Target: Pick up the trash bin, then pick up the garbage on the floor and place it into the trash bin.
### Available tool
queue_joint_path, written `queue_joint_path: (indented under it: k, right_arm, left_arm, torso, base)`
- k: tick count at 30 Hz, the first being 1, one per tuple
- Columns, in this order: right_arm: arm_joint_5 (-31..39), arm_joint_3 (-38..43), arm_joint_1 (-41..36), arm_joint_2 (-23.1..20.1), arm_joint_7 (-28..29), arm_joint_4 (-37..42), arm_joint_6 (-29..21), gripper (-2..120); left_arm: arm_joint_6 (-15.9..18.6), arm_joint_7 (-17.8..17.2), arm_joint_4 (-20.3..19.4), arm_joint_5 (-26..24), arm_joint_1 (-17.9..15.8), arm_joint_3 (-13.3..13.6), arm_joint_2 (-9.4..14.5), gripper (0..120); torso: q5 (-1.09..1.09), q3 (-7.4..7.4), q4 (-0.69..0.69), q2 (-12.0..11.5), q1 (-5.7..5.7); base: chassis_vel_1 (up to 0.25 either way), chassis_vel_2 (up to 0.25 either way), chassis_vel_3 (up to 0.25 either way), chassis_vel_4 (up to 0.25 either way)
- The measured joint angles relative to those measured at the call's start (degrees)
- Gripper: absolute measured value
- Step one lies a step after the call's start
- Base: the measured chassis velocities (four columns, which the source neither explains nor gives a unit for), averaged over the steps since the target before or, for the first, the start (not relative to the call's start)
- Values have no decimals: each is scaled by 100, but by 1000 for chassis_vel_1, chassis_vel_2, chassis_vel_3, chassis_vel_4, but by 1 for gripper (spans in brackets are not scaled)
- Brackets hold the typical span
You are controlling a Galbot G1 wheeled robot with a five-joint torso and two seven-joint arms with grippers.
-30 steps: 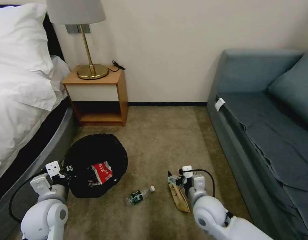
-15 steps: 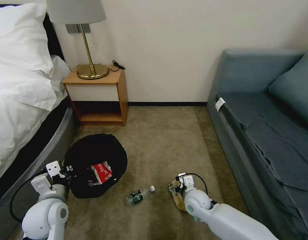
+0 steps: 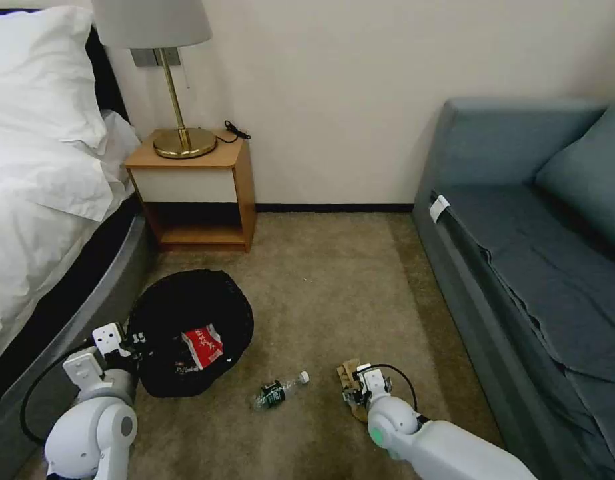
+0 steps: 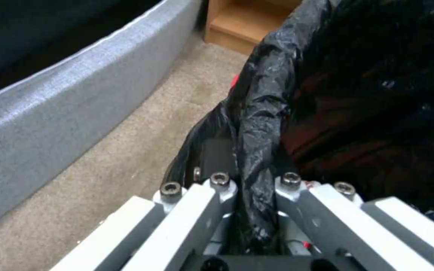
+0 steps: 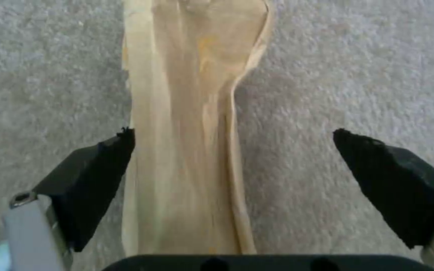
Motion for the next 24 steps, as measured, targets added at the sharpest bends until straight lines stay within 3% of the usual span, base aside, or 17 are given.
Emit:
queue_joint_path:
  k: [6,17,20,21,24]
  right_arm:
    - [-240,-82,117,189,-100,-415,240,85]
    - [-497,-3,17,77,-134,-493,412,41]
    - [-498,-2,16,75,-133,-492,414,41]
    - [-501,1,15,62,-130,-483,418,29]
    - [-504,8,12,38,-128,-458,425,21]
  left_arm:
    - [-9,0,-18,7,30,-12,-4,3]
    - [-18,-2,-22,18,34,-10,-19,3]
    - [-19,-2,-22,18,34,-9,-19,3]
    - [-19,-3,-21,19,34,-8,-20,3]
    - [-19,-3,-20,20,33,-6,-21,3]
  torso:
    - [1,0,0,0,0]
    - [1,0,0,0,0]
    - [1,0,0,0,0]
    - [1,0,0,0,0]
    - [0,0,-1,0,0]
  base:
    - [0,0,0,0]
    - [0,0,0,0]
    - [0,0,0,0]
    - [0,0,0,0]
    - [0,0,0,0]
